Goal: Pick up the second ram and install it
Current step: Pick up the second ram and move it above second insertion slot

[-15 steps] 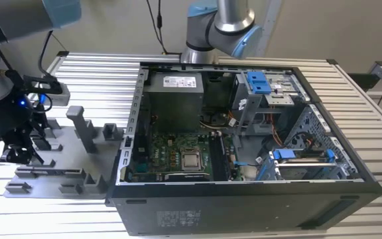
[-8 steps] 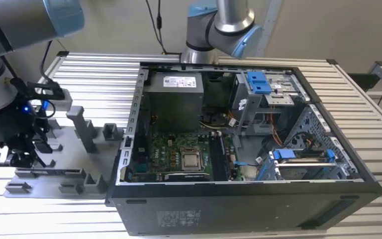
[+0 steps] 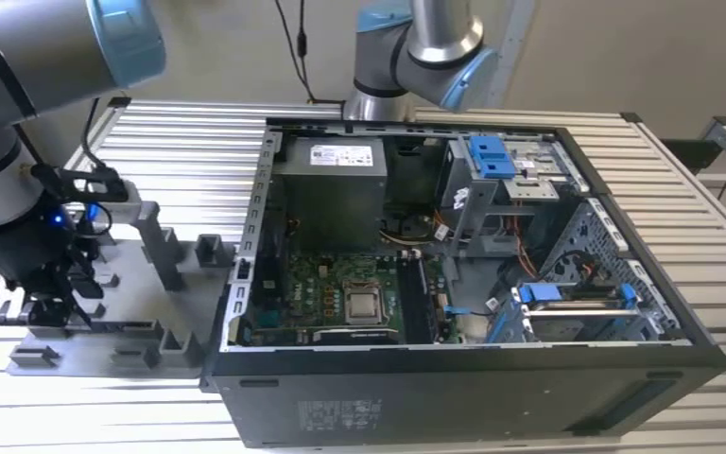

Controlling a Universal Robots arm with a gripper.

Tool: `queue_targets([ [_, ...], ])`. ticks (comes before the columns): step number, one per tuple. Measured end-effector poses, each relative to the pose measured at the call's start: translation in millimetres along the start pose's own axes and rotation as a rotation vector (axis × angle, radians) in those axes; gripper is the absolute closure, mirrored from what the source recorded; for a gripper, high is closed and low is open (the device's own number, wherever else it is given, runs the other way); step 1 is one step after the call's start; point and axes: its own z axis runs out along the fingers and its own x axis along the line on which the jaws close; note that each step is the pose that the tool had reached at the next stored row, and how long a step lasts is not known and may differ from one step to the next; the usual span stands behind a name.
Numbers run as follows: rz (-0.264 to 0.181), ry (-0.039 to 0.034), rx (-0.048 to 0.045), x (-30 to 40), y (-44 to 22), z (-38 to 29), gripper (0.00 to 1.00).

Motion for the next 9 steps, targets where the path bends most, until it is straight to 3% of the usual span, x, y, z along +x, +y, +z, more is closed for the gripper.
queue_targets([
  [9,-0.001,0.0001,-0.0039,0.6,-0.4,13.6,0.58],
])
